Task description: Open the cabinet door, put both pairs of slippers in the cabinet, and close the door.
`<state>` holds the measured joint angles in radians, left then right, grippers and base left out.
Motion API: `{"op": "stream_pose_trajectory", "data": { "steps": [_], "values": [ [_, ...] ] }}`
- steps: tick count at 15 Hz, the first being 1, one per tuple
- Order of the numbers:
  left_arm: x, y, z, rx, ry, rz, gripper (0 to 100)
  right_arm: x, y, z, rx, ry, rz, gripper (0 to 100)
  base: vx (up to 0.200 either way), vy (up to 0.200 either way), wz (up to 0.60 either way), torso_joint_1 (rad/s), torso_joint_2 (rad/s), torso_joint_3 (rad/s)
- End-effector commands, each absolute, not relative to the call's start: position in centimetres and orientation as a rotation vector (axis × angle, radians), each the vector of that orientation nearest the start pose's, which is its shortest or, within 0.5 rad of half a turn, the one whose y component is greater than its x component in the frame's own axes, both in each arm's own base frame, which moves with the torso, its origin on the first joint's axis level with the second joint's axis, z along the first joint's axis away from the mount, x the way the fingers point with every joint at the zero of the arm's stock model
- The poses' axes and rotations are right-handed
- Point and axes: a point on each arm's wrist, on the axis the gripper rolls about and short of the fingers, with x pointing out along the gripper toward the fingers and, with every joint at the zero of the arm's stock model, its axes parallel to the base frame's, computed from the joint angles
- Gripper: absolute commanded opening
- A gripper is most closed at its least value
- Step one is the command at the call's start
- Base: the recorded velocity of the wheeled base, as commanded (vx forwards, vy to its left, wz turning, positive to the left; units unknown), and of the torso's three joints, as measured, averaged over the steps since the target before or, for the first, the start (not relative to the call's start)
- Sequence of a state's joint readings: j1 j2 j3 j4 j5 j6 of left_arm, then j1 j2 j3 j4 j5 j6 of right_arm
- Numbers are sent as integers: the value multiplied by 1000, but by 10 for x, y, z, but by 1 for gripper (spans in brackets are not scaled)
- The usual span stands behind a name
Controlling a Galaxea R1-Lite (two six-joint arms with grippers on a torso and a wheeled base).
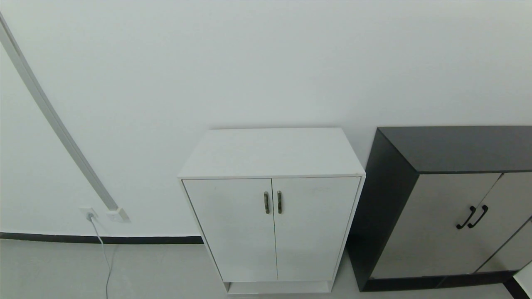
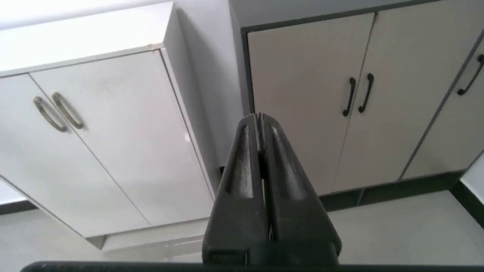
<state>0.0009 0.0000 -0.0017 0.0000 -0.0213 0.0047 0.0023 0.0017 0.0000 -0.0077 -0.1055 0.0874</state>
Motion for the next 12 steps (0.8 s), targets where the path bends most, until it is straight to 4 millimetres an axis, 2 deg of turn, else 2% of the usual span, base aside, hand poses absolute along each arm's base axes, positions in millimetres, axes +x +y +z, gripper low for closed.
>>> {"op": "stream_pose_trajectory", "data": {
  "steps": [1,12],
  "values": [
    [-23,-1,76,5,0,-20,0,-23,-2,76,88,-11,-101,0,0,0,0,0,0,0],
    [-23,-1,76,5,-2,-20,0,-23,-2,76,80,-10,-96,0,0,0,0,0,0,0]
  ]
}}
